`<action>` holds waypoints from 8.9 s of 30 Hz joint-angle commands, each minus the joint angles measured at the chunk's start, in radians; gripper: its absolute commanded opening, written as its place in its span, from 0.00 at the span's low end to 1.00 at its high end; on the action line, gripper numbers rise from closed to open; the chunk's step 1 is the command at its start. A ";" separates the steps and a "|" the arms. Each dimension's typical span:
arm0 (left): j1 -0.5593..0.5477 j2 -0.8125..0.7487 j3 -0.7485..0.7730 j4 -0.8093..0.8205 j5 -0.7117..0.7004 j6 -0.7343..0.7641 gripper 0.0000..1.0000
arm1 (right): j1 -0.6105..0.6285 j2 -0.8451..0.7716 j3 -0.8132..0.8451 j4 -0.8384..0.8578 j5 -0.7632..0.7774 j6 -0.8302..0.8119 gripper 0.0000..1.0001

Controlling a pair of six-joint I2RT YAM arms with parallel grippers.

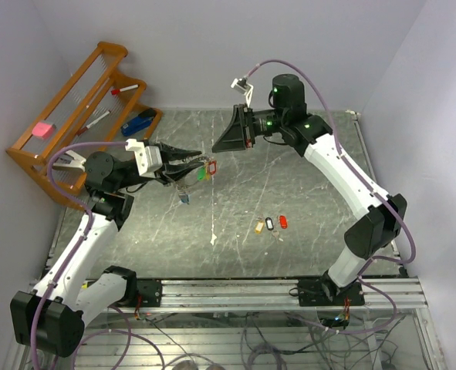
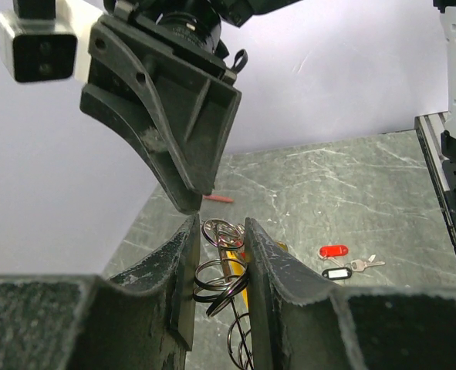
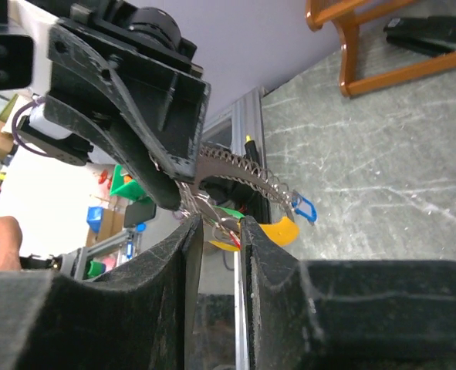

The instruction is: Put the keys on the keyring

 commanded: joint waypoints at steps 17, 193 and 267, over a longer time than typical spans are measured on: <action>-0.016 0.014 -0.019 0.307 -0.008 -0.258 0.07 | -0.026 -0.107 -0.175 0.210 -0.088 -0.108 0.38; -0.022 -0.079 0.133 -0.425 0.069 0.358 0.07 | -0.170 0.113 -0.431 2.171 -0.416 1.519 0.34; -0.061 -0.049 0.072 -0.601 -0.633 0.489 0.07 | 0.049 -0.096 -0.040 -0.185 0.697 -0.037 0.41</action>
